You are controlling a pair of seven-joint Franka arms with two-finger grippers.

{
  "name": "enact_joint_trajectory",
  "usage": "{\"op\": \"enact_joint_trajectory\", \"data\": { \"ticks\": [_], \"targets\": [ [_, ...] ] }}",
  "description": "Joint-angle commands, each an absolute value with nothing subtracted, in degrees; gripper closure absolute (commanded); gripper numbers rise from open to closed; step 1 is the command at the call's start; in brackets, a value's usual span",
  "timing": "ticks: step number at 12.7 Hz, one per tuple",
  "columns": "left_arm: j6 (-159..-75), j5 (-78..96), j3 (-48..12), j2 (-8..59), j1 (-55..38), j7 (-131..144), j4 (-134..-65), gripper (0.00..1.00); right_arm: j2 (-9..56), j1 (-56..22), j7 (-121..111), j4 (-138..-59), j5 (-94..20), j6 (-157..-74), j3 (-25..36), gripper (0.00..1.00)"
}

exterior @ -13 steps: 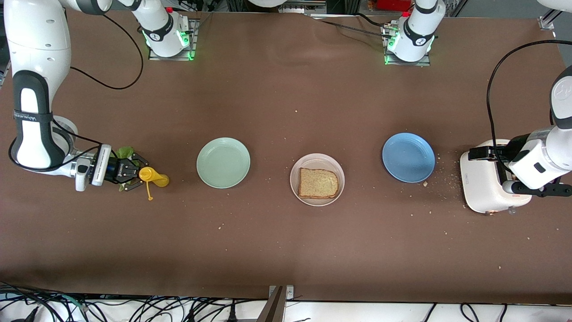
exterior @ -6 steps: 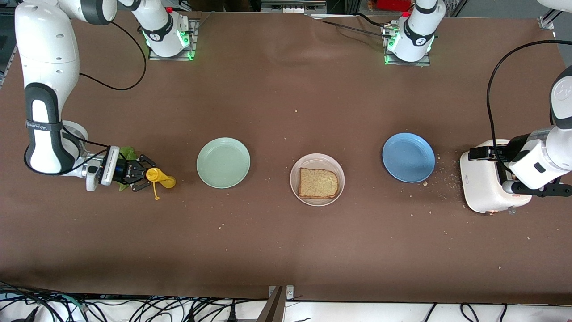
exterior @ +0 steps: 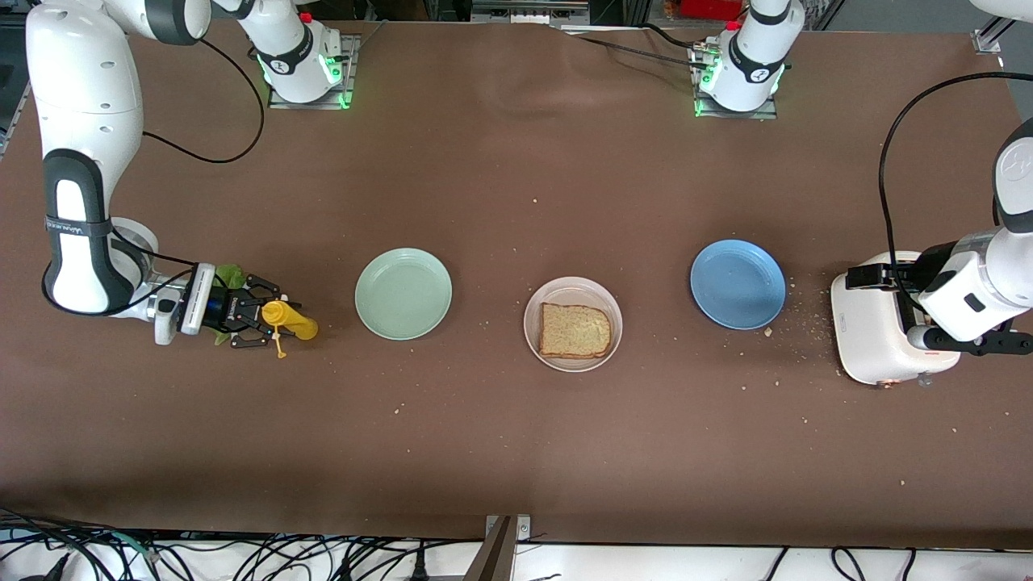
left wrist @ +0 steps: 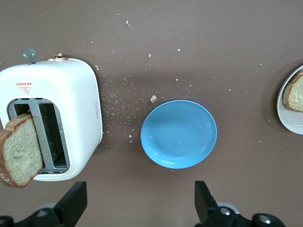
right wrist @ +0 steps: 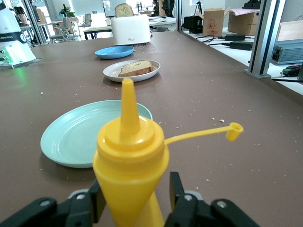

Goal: Make sandwich in beige plate with both arms
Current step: 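Lower the mustard bottle onto the table and open the right gripper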

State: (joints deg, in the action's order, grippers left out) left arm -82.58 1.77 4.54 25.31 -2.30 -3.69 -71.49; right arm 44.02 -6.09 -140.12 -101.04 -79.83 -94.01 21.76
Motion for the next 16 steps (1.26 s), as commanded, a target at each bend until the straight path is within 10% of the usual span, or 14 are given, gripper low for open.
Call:
{"op": "enact_joint_trajectory", "data": {
  "ticks": [1,16],
  "targets": [
    [-82.1,-0.8,4.5,25.1,-2.8,-3.2,-71.4,0.0,44.5,-4.7,-140.7,-100.5,-80.5,-93.0,21.2,0.33],
    [-82.1,-0.8,4.5,25.1,-2.9,-2.8,-71.5,0.0,43.2,-2.6,-127.4,-90.2,-60.0,-94.8,27.7,0.25]
  ]
}}
